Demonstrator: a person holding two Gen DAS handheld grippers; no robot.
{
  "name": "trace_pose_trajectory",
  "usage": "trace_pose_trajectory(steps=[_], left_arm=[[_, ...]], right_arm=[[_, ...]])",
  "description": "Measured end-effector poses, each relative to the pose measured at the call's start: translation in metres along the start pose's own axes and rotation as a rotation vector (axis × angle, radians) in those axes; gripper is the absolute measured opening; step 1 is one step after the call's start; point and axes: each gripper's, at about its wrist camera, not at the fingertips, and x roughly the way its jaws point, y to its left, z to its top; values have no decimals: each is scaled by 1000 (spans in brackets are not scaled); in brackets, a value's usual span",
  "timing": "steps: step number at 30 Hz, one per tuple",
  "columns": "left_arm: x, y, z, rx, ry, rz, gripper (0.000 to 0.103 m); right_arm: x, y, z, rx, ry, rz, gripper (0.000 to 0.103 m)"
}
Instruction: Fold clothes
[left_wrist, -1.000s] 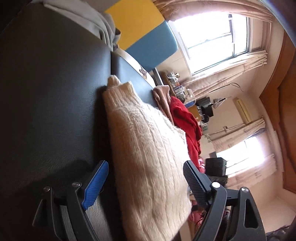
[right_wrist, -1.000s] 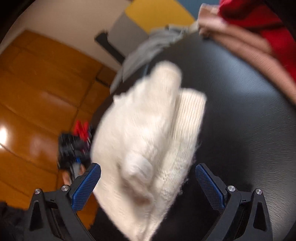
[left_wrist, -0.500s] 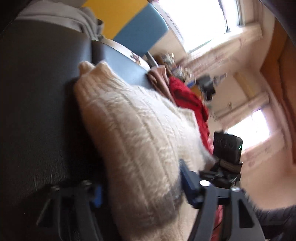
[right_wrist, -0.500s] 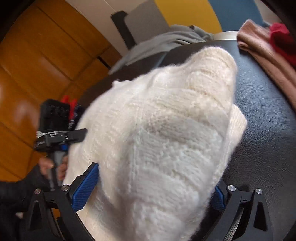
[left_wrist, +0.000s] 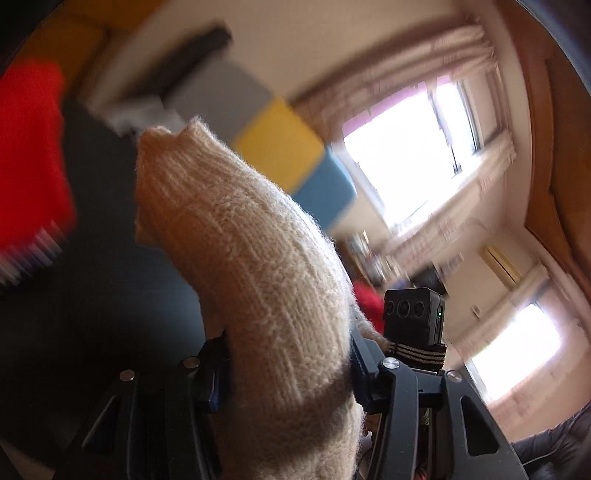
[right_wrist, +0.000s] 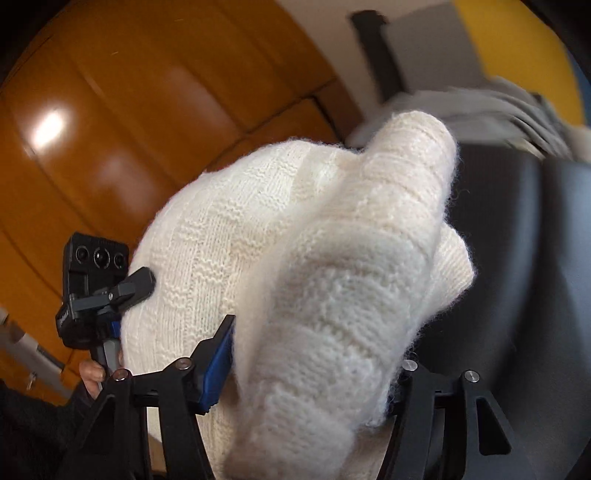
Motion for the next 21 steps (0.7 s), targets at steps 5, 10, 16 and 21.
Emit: trace_pose_trajectory(steps=[5, 10, 16, 21], left_arm=[[-97, 12, 65, 56, -266, 156, 52], [-156, 75, 112, -68, -383, 336, 52], [-169, 196, 102, -354, -331, 493, 55], [-176, 211, 93, -364, -320, 504, 62]], right_arm=[[90, 69, 110, -147, 4, 170, 63], [204, 122, 196, -233, 71, 248, 66], [351, 96, 197, -139, 310, 160, 83], [353, 93, 195, -155, 272, 192, 87]])
